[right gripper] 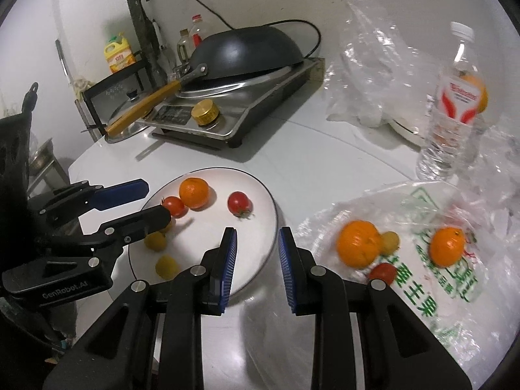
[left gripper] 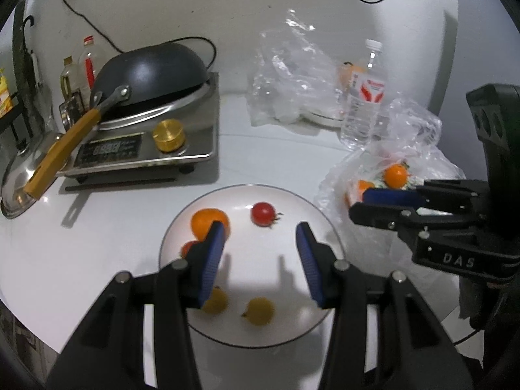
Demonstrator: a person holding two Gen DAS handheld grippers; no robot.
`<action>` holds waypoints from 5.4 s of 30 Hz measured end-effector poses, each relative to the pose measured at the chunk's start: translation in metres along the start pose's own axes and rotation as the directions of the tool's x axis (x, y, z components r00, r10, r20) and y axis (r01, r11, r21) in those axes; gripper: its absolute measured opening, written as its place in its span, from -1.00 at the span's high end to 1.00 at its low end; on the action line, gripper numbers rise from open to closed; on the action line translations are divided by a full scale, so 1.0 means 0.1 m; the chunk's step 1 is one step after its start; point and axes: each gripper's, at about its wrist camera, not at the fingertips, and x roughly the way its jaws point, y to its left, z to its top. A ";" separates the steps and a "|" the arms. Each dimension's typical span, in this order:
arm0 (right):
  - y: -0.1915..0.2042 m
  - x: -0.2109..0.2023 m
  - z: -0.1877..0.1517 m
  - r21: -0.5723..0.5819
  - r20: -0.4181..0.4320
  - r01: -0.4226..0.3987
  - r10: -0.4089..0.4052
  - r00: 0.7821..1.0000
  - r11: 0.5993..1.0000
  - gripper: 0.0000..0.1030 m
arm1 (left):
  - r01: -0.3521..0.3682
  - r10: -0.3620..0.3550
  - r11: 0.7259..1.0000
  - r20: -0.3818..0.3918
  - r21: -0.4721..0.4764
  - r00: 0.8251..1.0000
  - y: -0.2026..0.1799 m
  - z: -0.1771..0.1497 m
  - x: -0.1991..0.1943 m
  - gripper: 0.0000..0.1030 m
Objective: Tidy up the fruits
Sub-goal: 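Move both open tools back toward the fruits on the plastic bag, then grasp a mandarin orange with the left tool while the right tool grasps another mandarin, then carry both mandarins over the white plate with both tools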
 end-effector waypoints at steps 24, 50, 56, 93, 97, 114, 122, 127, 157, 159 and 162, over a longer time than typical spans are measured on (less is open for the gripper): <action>-0.77 -0.68 -0.50 0.110 0.061 0.061 -0.068 0.996 0.992 0.46 | 0.051 -0.049 0.990 -0.016 0.129 0.999 -1.00 0.02 0.02 0.09; -1.46 -0.63 -0.63 0.194 0.050 0.069 -0.081 0.995 0.979 0.45 | 0.076 -0.057 0.975 -0.094 0.208 0.994 -1.51 0.19 0.54 0.09; -1.55 -0.52 -0.59 0.164 0.027 0.106 -0.112 0.993 0.981 0.45 | 0.079 -0.059 0.977 -0.105 0.199 0.993 -1.52 0.23 0.71 0.09; -1.89 0.01 -0.31 0.185 -0.036 0.125 -0.120 0.992 0.975 0.08 | 0.063 -0.027 0.970 -0.152 0.233 0.988 -1.43 0.34 1.44 0.08; -1.91 0.04 -0.30 0.191 -0.034 0.113 -0.108 0.994 0.975 0.07 | 0.072 -0.038 0.967 -0.142 0.245 0.989 -1.43 0.33 1.44 0.09; -1.79 -0.11 -0.34 0.170 -0.014 0.114 -0.114 0.993 0.979 0.13 | 0.110 -0.084 0.956 -0.106 0.273 0.991 -1.55 0.30 1.15 0.11; -1.70 -0.30 -0.47 0.184 -0.003 0.113 -0.114 0.993 0.976 0.13 | 0.120 -0.099 0.954 -0.088 0.273 0.991 -1.62 0.23 0.92 0.11; -1.65 -0.42 -0.53 0.183 0.002 0.124 -0.127 0.992 0.975 0.13 | 0.128 -0.111 0.953 -0.077 0.274 0.991 -1.64 0.18 0.81 0.10; -1.06 -0.75 -0.56 0.123 0.054 0.114 -0.121 0.991 0.986 0.13 | 0.105 -0.106 0.961 -0.010 0.255 0.994 -1.45 0.01 0.22 0.10; -1.03 -0.74 -0.54 0.118 0.053 0.109 -0.116 0.992 0.987 0.13 | 0.099 -0.101 0.964 -0.008 0.248 0.995 -1.41 0.00 0.20 0.10; -0.97 -0.73 -0.52 0.106 0.053 0.105 -0.111 0.992 0.989 0.13 | 0.091 -0.093 0.967 -0.003 0.239 0.996 -1.34 -0.02 0.17 0.10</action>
